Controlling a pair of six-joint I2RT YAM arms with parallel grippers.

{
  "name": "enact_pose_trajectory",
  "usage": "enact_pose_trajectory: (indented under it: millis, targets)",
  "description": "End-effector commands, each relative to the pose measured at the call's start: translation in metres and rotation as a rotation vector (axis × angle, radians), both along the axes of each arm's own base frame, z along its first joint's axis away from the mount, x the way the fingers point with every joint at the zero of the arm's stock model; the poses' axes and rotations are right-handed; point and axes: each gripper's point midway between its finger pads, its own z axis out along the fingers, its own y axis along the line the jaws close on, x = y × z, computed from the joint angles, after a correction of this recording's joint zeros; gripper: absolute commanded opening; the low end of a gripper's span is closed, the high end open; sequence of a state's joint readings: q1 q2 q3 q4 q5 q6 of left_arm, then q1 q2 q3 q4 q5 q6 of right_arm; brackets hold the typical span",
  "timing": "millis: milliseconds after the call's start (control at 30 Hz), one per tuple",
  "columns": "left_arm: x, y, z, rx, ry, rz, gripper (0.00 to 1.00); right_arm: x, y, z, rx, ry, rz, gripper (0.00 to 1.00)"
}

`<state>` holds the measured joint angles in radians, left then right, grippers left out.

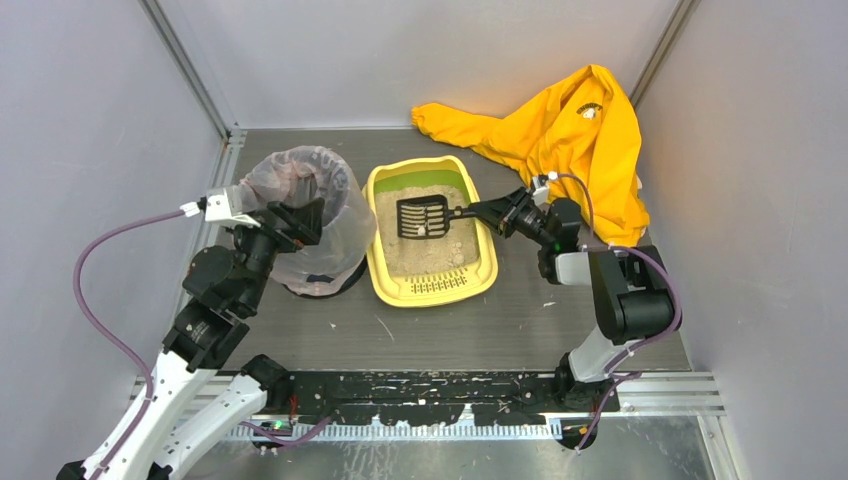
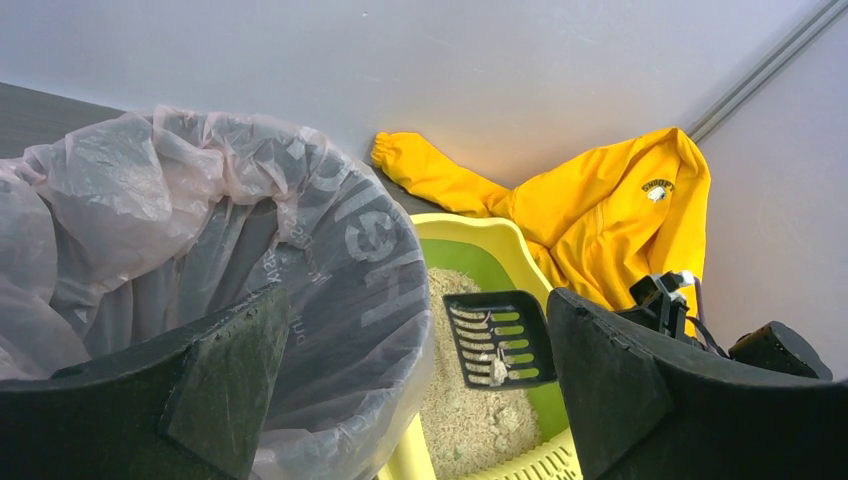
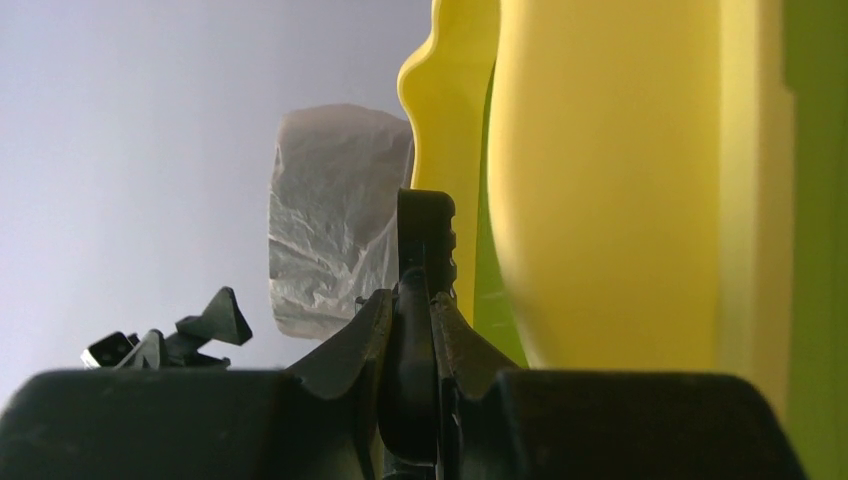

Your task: Clean the litter box

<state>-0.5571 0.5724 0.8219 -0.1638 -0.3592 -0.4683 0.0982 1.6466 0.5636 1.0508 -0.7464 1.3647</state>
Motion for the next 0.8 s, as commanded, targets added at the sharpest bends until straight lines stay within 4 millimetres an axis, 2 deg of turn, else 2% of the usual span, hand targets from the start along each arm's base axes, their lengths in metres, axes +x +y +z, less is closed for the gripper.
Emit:
enact_pose_trajectory:
  millis: [0, 200, 333, 433, 633, 767]
  targets:
    - [-0.001, 0.001, 0.009, -0.02, -0.026, 0.004, 1.0, -0.003, 0.005, 0.028, -0.047, -0.12, 0.019, 0.01]
    - [-0.007, 0.006, 0.012, -0.015, -0.031, 0.008, 1.0, -0.007, -0.001, 0.056, -0.125, -0.202, -0.009, 0.01]
    - [-0.011, 0.01, 0.013, -0.023, -0.042, 0.019, 1.0, -0.014, 0.001, 0.048, -0.241, -0.2, -0.005, 0.01]
    - [-0.011, 0.011, 0.012, -0.022, -0.038, 0.019, 1.0, -0.015, -0.002, 0.053, -0.218, -0.197, -0.013, 0.01]
    - [-0.018, 0.014, 0.015, -0.027, -0.047, 0.014, 1.0, -0.011, 0.001, 0.086, -0.152, -0.24, -0.004, 0.01]
    - [-0.023, 0.021, 0.016, -0.03, -0.054, 0.035, 1.0, -0.01, 0.001, 0.093, -0.149, -0.25, -0.004, 0.01]
